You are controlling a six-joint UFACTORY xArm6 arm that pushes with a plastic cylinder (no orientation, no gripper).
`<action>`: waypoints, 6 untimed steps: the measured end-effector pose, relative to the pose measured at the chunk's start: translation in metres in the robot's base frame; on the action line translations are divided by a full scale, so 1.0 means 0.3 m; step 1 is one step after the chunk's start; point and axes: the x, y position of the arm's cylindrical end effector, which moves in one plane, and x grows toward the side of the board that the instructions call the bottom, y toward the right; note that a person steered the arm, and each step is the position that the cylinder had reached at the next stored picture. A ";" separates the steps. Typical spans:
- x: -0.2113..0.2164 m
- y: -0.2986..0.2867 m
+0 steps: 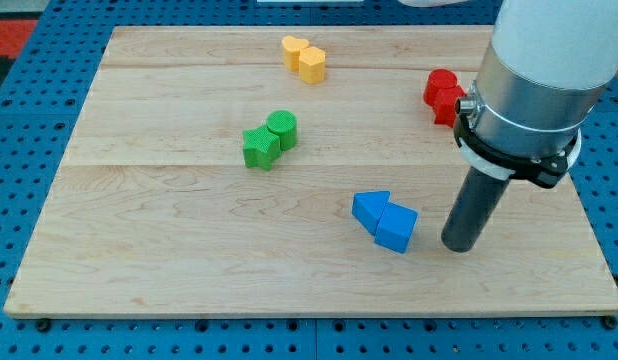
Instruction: Place the arm close to the red star
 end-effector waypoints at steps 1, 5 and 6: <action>0.003 -0.001; -0.221 0.151; -0.311 0.183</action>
